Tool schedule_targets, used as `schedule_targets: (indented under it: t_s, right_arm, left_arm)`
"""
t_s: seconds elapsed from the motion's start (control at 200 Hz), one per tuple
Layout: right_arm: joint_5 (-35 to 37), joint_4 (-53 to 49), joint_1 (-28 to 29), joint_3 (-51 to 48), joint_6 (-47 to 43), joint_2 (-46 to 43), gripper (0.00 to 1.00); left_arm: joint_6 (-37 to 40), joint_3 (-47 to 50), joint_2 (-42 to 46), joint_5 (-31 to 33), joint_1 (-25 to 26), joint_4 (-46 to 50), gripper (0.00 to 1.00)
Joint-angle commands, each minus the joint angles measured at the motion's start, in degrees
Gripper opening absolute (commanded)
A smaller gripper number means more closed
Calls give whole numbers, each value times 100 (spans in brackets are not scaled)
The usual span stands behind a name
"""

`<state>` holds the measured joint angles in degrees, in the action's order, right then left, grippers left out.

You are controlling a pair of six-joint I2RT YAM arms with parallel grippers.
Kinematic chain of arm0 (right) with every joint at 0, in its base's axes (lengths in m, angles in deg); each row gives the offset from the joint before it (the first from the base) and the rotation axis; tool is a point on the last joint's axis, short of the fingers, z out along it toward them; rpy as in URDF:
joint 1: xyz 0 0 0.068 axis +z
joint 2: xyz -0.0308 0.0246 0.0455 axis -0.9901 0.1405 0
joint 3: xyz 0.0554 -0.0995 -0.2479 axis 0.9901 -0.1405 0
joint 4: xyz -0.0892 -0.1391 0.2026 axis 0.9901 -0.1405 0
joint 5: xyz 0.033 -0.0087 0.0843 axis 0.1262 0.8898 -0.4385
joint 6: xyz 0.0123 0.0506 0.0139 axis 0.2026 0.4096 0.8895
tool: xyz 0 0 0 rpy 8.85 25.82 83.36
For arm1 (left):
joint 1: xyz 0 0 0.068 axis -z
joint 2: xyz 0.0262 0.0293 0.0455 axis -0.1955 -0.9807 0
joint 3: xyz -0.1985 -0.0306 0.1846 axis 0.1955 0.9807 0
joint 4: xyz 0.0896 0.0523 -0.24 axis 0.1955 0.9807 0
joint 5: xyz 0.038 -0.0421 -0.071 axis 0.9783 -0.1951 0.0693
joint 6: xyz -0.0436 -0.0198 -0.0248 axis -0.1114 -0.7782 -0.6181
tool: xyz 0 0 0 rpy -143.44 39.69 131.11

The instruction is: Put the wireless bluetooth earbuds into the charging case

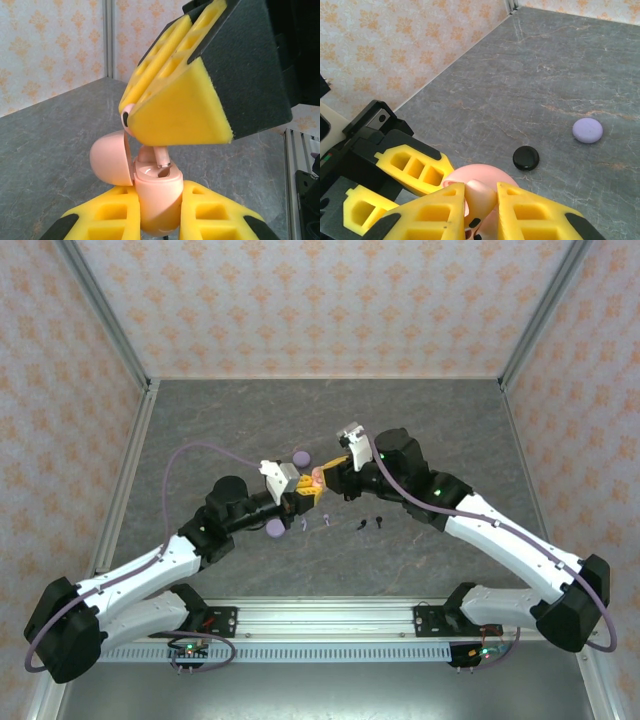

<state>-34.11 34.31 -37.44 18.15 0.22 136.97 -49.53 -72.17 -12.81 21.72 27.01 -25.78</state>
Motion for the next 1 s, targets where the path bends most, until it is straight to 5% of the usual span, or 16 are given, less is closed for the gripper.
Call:
schedule_targets:
  t_s: [0.0, 0.996]
  right_arm:
    - [120, 89, 25, -50, -155, 15, 19]
    - [-584, 64, 25, -182, -249, 45, 24]
  left_arm:
    - [-85, -198, 15, -54, 48, -327, 0]
    - [-100, -171, 93, -32, 74, -366, 0]
